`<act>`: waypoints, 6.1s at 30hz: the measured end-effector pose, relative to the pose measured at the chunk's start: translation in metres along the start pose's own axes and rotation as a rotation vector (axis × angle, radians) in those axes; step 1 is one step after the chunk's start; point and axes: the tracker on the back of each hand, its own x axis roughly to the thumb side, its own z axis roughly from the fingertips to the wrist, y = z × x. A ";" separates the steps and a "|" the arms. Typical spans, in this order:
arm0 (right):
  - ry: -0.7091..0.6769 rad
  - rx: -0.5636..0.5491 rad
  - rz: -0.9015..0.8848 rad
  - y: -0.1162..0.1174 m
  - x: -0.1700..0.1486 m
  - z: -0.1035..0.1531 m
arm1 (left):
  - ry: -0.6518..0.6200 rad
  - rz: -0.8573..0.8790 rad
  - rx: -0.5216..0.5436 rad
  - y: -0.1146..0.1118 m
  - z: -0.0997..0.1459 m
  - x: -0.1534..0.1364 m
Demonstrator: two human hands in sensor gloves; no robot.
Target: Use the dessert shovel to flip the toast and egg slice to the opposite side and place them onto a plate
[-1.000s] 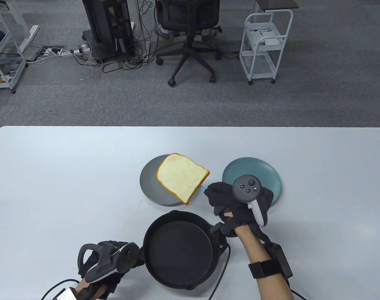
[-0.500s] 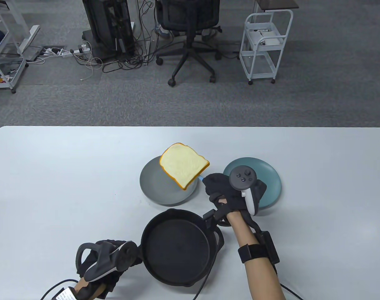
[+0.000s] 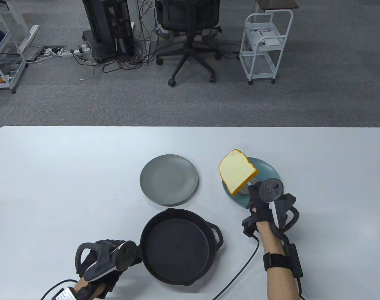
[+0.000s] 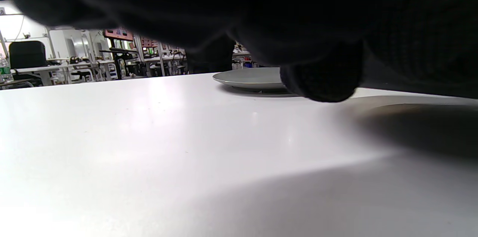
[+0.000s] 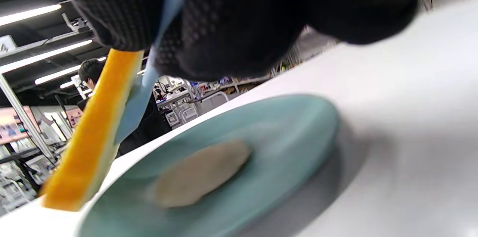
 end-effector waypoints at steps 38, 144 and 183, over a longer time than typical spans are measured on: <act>0.044 -0.128 0.295 -0.055 -0.071 0.004 | -0.004 0.028 0.062 0.005 0.004 0.001; -0.453 0.199 -0.256 -0.029 0.012 0.140 | 0.084 0.320 -0.077 -0.001 -0.015 -0.089; -0.637 0.145 0.510 0.006 0.058 0.185 | 0.092 0.286 -0.089 0.000 -0.014 -0.086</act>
